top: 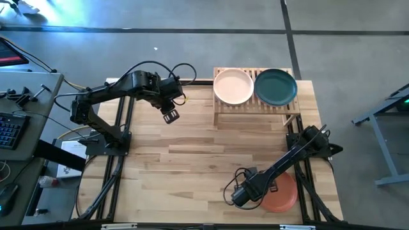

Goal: Place and stack plates onto a shelf
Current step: Stack the orange plate on top of the green plate on the shelf

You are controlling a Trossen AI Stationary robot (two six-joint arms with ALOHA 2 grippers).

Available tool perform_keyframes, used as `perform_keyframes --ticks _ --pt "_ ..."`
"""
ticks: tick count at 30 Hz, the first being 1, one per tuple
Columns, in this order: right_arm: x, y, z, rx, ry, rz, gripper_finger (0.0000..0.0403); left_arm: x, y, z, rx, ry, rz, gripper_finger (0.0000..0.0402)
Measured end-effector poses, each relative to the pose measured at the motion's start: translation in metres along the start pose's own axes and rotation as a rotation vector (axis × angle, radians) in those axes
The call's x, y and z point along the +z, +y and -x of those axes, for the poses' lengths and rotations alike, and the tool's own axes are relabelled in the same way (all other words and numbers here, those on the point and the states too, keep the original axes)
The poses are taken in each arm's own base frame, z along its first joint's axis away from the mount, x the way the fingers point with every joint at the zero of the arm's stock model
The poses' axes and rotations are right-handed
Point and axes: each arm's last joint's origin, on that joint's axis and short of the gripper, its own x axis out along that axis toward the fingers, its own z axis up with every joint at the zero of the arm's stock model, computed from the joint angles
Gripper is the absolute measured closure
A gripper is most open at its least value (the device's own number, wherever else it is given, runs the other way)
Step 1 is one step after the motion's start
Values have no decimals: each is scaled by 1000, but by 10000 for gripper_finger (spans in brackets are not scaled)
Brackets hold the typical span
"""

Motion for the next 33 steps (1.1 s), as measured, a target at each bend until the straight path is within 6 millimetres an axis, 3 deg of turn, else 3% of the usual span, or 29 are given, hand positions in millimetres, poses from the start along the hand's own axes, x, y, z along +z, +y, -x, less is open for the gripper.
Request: perform_keyframes --ticks 5,13,18,27,33 --pt "-2 -1 1 -2 4 20 391 0 0 0 0 0 0 314" --pt "-5 1 9 6 24 90 400 2 0 0 -5 -16 4 314" --pt "-10 2 38 -7 -26 133 403 2 -1 0 -7 -24 5 314" --pt "-12 -9 108 -42 -199 140 403 5 -2 0 -16 -55 12 314" --pt "-13 -10 135 98 -288 191 403 7 -2 0 -20 -68 15 314"
